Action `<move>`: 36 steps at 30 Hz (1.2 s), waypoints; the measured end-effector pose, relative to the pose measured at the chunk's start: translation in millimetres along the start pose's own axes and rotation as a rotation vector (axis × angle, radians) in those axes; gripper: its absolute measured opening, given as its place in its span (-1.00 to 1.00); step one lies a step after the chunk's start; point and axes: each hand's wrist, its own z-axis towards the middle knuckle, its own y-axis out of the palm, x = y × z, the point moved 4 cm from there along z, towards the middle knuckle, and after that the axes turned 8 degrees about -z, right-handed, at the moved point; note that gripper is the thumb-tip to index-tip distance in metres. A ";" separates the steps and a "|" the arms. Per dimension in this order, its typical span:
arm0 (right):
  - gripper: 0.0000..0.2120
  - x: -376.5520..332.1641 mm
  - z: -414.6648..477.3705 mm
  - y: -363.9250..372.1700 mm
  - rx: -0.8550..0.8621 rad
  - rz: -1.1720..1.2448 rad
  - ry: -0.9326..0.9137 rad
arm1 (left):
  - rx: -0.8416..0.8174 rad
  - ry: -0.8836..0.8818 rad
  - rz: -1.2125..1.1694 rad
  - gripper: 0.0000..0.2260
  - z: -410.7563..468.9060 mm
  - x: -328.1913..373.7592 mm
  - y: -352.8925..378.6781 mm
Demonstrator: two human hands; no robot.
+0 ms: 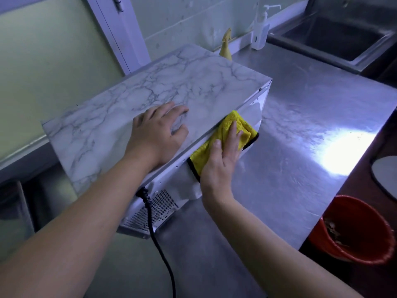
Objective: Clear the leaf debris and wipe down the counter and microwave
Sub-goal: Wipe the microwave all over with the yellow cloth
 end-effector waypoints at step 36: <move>-0.32 149.6 -94.7 -76.4 -0.443 0.350 0.636 | 0.059 0.003 -0.019 -0.60 2.6 -1.7 -0.2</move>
